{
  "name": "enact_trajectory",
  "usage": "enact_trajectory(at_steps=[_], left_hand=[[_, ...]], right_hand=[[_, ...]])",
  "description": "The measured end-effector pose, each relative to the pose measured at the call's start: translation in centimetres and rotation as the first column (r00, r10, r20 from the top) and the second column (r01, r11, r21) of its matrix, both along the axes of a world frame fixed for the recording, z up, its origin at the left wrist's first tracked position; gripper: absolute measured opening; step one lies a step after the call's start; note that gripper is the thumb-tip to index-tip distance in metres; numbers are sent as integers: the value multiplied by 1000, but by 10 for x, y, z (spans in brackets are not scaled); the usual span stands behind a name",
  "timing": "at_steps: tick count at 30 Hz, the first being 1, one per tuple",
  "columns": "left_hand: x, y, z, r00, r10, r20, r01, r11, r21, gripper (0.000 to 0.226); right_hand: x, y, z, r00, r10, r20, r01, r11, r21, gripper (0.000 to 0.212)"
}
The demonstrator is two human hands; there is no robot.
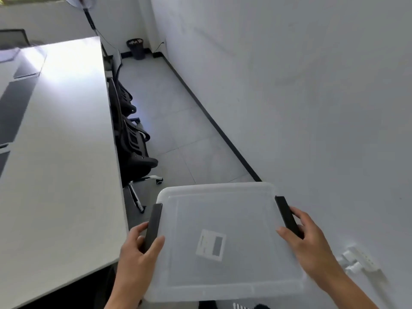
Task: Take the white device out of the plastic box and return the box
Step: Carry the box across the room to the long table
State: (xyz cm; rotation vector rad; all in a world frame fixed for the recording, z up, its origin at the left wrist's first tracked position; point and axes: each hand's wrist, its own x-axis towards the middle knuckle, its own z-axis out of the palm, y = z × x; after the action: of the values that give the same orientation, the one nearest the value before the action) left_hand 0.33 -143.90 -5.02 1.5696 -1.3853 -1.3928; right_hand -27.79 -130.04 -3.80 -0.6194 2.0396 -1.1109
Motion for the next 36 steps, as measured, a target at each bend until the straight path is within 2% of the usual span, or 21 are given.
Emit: enact_trajectory(at_steps=[4,10,16,19,25,28,31,36], left_hand=[[-45,-85,10,998,-59,3,59,998,-4,35],[-126,-210,-12,997,-70,20,69,997,46,39],[-208,-344,-2,1000,-3,31,3,1000,13,38],[-231,-399,3,999,44,24,-44,999,13,37],[-250,-514,-11,987,159,23,-160,986,48,35],[-253,-587,-19,983,185,20,-186,981,52,35],[-254,-672,-19,985,175,6,-175,983,49,34],[-263,-815,6,991,136,11,-136,991,-2,34]], right_hand=[[-40,-74,3,999,-44,14,44,999,0,43],[-127,-202,-18,999,-41,35,40,999,20,45],[-221,-355,-6,999,30,9,-31,999,9,44],[-254,-434,6,992,126,-18,-126,992,16,45],[-283,-584,-7,973,231,-8,-230,972,45,41],[-285,-657,-26,973,229,24,-230,971,64,42],[-283,-734,-31,978,205,31,-207,977,61,44],[-285,-864,-3,983,184,1,-184,983,24,43]])
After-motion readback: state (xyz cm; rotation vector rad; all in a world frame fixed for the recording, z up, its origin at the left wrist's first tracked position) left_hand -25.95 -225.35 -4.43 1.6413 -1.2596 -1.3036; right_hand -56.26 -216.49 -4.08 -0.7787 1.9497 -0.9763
